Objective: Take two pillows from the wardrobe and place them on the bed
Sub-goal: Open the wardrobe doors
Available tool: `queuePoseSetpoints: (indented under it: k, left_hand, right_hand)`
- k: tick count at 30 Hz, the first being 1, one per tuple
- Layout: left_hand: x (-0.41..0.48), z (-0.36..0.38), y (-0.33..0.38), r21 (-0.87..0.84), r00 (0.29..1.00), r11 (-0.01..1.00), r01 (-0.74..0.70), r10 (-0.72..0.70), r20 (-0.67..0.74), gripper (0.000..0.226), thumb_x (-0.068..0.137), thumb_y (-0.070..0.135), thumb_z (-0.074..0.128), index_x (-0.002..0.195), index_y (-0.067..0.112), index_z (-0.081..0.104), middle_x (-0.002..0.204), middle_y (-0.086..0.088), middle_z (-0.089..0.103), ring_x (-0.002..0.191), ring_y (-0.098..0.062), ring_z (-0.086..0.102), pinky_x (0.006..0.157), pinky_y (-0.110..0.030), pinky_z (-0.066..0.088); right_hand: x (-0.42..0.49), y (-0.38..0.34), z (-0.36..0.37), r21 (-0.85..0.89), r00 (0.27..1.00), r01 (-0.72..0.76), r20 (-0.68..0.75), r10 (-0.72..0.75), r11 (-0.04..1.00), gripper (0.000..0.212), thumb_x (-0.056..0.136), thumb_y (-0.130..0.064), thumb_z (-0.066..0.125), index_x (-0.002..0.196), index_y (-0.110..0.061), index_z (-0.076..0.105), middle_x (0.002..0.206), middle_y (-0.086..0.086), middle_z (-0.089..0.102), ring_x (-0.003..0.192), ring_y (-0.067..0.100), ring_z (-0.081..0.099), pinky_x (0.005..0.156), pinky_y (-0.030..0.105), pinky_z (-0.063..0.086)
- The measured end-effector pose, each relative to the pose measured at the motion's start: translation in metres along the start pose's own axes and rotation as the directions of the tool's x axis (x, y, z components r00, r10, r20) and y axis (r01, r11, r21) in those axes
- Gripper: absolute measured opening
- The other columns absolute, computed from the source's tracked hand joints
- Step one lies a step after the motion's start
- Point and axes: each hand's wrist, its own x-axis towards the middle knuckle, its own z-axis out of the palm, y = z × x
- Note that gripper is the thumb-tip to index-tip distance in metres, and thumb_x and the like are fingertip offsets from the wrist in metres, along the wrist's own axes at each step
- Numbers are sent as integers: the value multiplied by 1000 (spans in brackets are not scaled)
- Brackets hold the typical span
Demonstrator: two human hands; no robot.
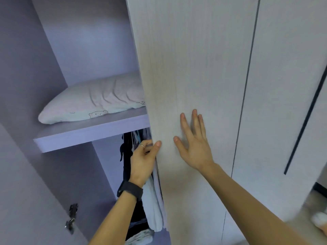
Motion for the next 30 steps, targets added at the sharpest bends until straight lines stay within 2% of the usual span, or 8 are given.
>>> queuePoseSetpoints:
  k: [2,5,10,16,18,21,26,30]
  left_hand:
    - [-19,0,1,-47,999,999,-7,10,49,32,84,53,71,106,29,71,85,2,74,84,-9,67,96,-47,55]
    - [-49,0,3,-92,991,996,-20,32,131,36,85,52,71,112,28,71,100,3,76,101,-13,70,99,-48,53]
    - [-88,6,12,-174,942,981,-84,135,307,28,97,7,61,121,20,68,118,7,73,116,-7,65,101,-27,50]
    - [-129,39,17,-240,838,961,-140,244,487,46,97,-12,50,132,15,62,131,7,67,127,-10,59,108,-28,46]
    - [-140,55,22,-254,793,955,-152,272,546,48,98,-12,48,134,17,61,133,9,66,126,-11,59,108,-28,46]
    - [-144,84,25,-227,766,956,-186,286,575,48,98,-10,47,132,20,62,128,9,68,120,-12,63,107,-31,47]
    - [-131,142,15,-93,654,895,-437,387,650,70,96,0,55,144,48,37,146,28,44,137,4,42,115,-21,34]
    - [-125,183,-2,0,501,716,-698,489,714,68,102,24,52,156,43,15,162,14,23,145,-13,35,111,-30,40]
  right_hand:
    - [-25,-11,-5,65,999,-46,22,45,997,72,105,-43,47,160,-39,0,169,-4,-18,155,17,-16,125,44,16]
    - [-78,-20,-10,119,996,-67,64,59,991,67,107,-38,46,161,-36,6,170,-4,-11,157,14,-4,125,42,18]
    - [-169,-25,-23,160,985,-127,140,105,979,71,103,-36,58,160,-35,17,170,-7,5,154,4,13,120,24,27]
    - [-223,-29,-46,152,965,-256,-7,260,955,79,99,-37,60,157,-52,7,166,-10,25,149,4,29,116,22,34]
    - [-235,-26,-61,134,951,-294,-52,303,946,73,102,-39,54,156,-53,6,161,-14,35,139,-1,42,108,26,45]
    - [-251,-20,-87,72,925,-369,-67,374,927,77,102,-33,51,150,-63,-2,139,-25,51,113,-19,54,93,11,49]
    - [-275,-3,-116,-8,873,-478,-116,474,878,81,104,-25,52,155,-54,-5,109,5,72,94,23,73,81,44,60]
    - [-280,13,-137,7,783,-598,-208,586,801,80,106,-28,47,149,-63,-11,87,-12,66,76,9,65,71,30,54]
